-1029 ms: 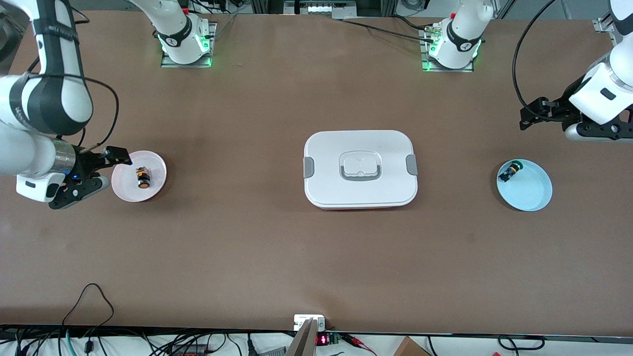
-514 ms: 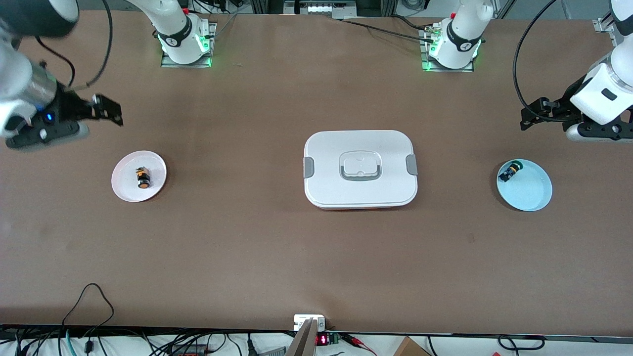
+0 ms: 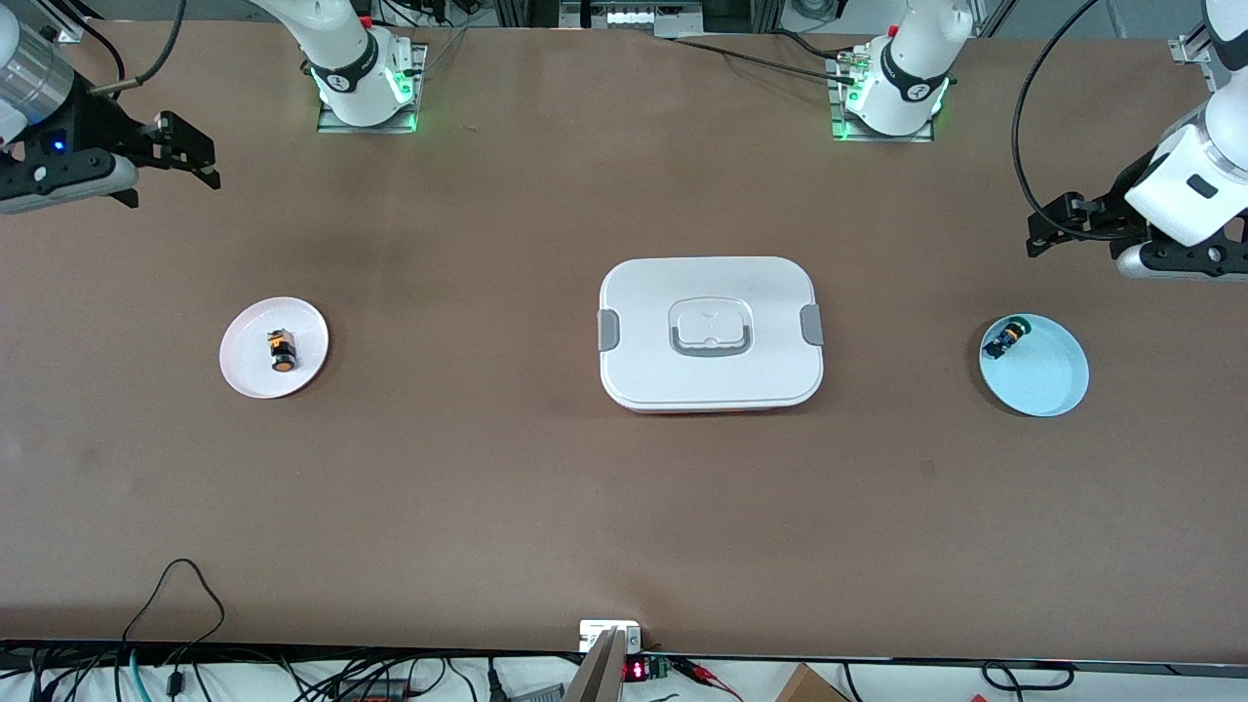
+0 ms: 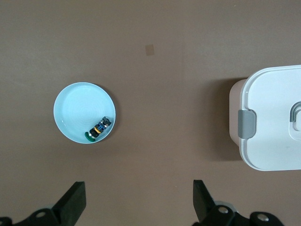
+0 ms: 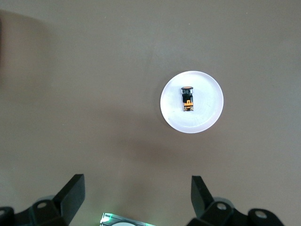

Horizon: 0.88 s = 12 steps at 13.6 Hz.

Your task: Transfer orange switch to right arm and place

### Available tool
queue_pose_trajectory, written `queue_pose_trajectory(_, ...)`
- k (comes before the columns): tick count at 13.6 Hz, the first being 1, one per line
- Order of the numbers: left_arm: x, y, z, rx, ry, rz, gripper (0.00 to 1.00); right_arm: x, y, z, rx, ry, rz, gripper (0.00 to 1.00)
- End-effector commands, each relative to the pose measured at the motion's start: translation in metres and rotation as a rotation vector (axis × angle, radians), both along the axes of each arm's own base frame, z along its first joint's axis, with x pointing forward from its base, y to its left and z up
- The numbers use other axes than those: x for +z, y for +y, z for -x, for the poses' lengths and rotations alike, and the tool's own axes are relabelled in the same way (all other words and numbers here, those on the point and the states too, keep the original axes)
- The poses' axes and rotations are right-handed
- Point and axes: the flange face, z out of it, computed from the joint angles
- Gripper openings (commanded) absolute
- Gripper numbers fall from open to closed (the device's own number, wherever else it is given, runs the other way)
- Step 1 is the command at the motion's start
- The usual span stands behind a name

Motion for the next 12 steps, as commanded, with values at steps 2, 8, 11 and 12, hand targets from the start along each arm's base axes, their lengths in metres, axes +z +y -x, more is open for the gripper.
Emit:
queue_pose_trajectory(2, 0.0031, 0.0039, -0.0021, -0.015, 0.007, -0.015, 1.00, 0.0018, 0.0041, -0.0188, -0.016, -0.012, 0.007, 1.00)
queue_pose_trajectory(8, 0.0031, 0.0039, -0.0021, -0.015, 0.007, -0.015, 1.00, 0.0098, 0.0077, -0.0204, -0.012, -0.023, 0.005, 1.00)
queue_pose_trajectory(11, 0.0038, 0.0039, -0.0022, -0.015, 0.005, -0.015, 1.00, 0.0089, 0.0069, -0.0202, -0.012, -0.020, 0.006, 1.00)
queue_pose_trajectory(12, 0.0038, 0.0039, -0.0022, -0.015, 0.005, -0.015, 1.00, 0.0089, 0.0069, -0.0202, -0.012, -0.020, 0.006, 1.00)
